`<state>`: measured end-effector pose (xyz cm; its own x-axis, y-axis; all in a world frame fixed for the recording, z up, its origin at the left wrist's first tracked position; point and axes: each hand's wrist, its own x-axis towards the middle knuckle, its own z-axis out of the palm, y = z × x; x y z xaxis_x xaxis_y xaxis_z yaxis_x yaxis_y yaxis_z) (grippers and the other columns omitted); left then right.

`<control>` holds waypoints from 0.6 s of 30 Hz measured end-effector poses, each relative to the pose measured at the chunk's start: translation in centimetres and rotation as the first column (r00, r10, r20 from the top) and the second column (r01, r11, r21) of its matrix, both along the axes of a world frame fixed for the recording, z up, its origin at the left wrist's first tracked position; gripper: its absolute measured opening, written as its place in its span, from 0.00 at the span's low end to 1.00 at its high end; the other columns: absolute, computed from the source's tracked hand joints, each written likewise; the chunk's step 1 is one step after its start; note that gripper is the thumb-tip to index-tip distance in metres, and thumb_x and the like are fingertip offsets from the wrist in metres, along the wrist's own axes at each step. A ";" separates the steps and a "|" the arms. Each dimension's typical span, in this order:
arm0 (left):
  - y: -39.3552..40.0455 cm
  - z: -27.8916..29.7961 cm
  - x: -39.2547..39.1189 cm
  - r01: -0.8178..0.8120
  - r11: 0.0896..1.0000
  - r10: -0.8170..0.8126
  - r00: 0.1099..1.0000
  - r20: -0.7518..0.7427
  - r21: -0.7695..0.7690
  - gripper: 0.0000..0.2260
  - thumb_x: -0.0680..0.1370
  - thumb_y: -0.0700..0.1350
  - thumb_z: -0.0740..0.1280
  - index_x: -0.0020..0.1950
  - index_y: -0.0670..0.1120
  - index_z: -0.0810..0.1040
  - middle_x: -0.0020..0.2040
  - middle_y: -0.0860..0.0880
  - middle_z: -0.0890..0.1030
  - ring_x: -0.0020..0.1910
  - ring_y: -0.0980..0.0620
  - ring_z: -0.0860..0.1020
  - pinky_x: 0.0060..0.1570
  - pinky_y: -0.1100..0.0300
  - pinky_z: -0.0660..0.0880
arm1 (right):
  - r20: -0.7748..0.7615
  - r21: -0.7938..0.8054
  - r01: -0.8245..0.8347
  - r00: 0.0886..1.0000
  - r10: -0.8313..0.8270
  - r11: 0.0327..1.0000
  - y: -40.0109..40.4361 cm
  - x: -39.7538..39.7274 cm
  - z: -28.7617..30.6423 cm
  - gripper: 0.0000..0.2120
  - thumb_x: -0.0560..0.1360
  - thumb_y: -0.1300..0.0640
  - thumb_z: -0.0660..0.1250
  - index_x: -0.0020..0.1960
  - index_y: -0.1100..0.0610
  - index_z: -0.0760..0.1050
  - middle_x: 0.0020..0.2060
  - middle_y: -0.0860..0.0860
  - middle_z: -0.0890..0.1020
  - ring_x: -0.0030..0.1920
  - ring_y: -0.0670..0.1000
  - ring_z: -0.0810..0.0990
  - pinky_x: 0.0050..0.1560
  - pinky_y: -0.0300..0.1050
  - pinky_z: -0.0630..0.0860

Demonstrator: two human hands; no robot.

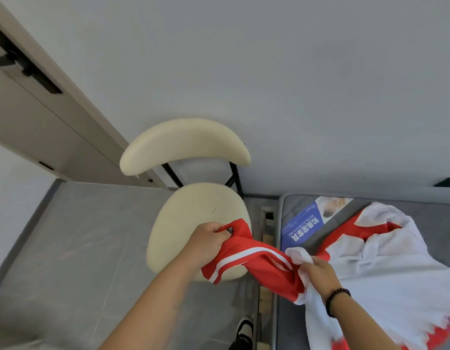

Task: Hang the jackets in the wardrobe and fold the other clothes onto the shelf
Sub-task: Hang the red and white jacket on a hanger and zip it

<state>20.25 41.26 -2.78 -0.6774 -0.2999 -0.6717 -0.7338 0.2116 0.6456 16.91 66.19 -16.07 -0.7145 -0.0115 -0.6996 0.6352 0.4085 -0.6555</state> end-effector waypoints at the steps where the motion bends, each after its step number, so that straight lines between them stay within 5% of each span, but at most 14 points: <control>1: -0.8 -0.5 0.3 -0.001 0.999 0.001 1.000 0.008 -0.041 0.08 0.80 0.47 0.64 0.51 0.51 0.83 0.46 0.51 0.84 0.48 0.49 0.82 0.51 0.55 0.79 | 0.005 -0.068 0.006 1.000 -0.005 0.998 -1.0 0.1 0.4 0.05 0.75 0.63 0.64 0.48 0.60 0.78 0.44 0.56 0.81 0.44 0.54 0.78 0.42 0.46 0.74; 8: -3.8 -3.2 3.5 0.069 0.992 -0.057 0.992 0.110 -0.108 0.16 0.78 0.47 0.65 0.66 0.48 0.75 0.60 0.51 0.77 0.61 0.52 0.75 0.58 0.60 0.70 | -0.009 -0.491 -0.061 0.998 0.065 0.869 -7.8 0.8 5.5 0.19 0.74 0.71 0.61 0.54 0.52 0.80 0.45 0.53 0.85 0.44 0.51 0.82 0.40 0.42 0.78; 11: -4.8 -2.3 4.6 -0.105 0.985 0.086 0.986 0.141 0.133 0.17 0.81 0.54 0.60 0.60 0.45 0.79 0.52 0.52 0.83 0.53 0.53 0.80 0.54 0.55 0.75 | -0.104 -0.486 -0.269 0.962 0.251 0.832 -10.6 1.6 7.9 0.18 0.73 0.71 0.64 0.50 0.50 0.81 0.44 0.52 0.85 0.44 0.52 0.82 0.42 0.43 0.78; 15: -7.6 -0.8 7.3 -0.371 0.767 0.321 0.928 0.188 0.524 0.27 0.80 0.63 0.57 0.57 0.42 0.81 0.50 0.45 0.85 0.49 0.48 0.82 0.51 0.53 0.78 | -0.234 -0.406 -0.619 0.782 0.578 0.672 -15.1 4.7 10.6 0.09 0.71 0.67 0.70 0.47 0.55 0.82 0.38 0.52 0.82 0.37 0.48 0.78 0.39 0.42 0.76; 18: -9.7 0.2 10.6 -0.407 0.744 0.400 0.907 0.134 0.530 0.21 0.79 0.57 0.64 0.54 0.39 0.81 0.47 0.42 0.83 0.42 0.49 0.81 0.39 0.59 0.77 | -0.296 -0.331 -0.767 0.637 0.712 0.550 -18.4 8.5 11.5 0.05 0.70 0.64 0.70 0.41 0.55 0.81 0.34 0.50 0.77 0.36 0.44 0.73 0.39 0.39 0.70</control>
